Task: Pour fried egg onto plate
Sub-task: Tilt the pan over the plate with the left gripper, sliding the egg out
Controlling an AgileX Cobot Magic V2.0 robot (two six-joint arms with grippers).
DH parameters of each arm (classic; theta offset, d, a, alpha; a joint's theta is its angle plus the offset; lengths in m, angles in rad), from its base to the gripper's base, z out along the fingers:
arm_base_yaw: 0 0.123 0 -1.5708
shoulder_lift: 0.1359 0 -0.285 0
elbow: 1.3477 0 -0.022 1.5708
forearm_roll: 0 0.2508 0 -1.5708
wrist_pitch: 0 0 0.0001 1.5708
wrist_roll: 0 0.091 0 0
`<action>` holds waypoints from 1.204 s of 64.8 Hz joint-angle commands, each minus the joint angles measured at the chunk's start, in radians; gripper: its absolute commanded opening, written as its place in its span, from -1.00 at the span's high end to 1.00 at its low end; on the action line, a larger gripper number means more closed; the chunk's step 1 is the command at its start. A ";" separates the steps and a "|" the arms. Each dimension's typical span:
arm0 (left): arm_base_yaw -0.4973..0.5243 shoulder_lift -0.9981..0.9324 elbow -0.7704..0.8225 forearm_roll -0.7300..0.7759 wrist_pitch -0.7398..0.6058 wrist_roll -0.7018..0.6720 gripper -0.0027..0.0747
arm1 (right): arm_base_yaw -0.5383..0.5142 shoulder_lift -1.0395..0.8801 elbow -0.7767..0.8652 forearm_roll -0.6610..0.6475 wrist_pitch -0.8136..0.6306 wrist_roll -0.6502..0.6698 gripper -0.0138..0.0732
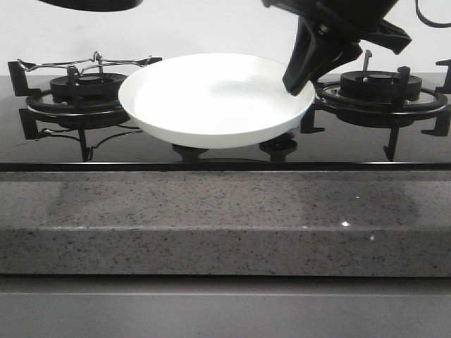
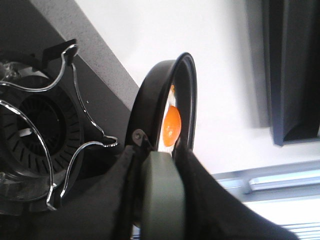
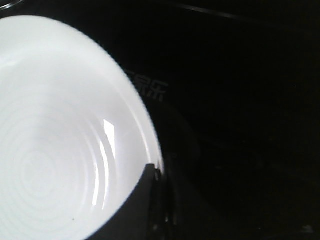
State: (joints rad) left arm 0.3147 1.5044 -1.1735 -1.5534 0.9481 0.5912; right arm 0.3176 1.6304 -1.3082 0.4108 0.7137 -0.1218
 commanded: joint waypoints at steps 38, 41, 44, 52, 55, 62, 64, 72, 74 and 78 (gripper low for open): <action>-0.441 -0.350 -0.032 0.470 -0.400 0.190 0.98 | -0.002 -0.035 -0.022 0.013 -0.046 -0.012 0.84; -0.477 -0.352 -0.032 0.518 -0.423 0.199 0.98 | -0.002 -0.035 -0.022 0.013 -0.046 -0.012 0.84; -0.520 -0.354 -0.032 0.565 -0.437 0.224 0.98 | -0.002 -0.035 -0.022 0.013 -0.046 -0.012 0.84; -0.625 -0.356 -0.032 0.649 -0.485 0.266 0.98 | -0.002 -0.035 -0.022 0.013 -0.046 -0.012 0.84; -0.662 -0.356 -0.032 0.676 -0.513 0.288 0.98 | -0.002 -0.035 -0.022 0.013 -0.046 -0.012 0.84; -0.759 -0.356 -0.032 0.789 -0.577 0.349 0.98 | -0.002 -0.035 -0.022 0.013 -0.046 -0.012 0.84; -0.782 -0.356 -0.032 0.831 -0.592 0.353 0.98 | -0.002 -0.035 -0.022 0.013 -0.046 -0.012 0.84; -0.868 -0.356 -0.032 1.032 -0.649 0.366 0.98 | -0.002 -0.035 -0.022 0.013 -0.046 -0.012 0.84; -0.882 -0.356 -0.032 1.063 -0.657 0.366 0.98 | -0.002 -0.035 -0.022 0.013 -0.046 -0.012 0.84; -0.899 -0.356 -0.032 1.099 -0.672 0.366 0.98 | -0.002 -0.035 -0.022 0.013 -0.046 -0.012 0.84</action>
State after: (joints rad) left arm -0.5551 1.1801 -1.1696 -0.5047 0.4016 0.9537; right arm 0.3176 1.6304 -1.3082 0.4108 0.7120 -0.1218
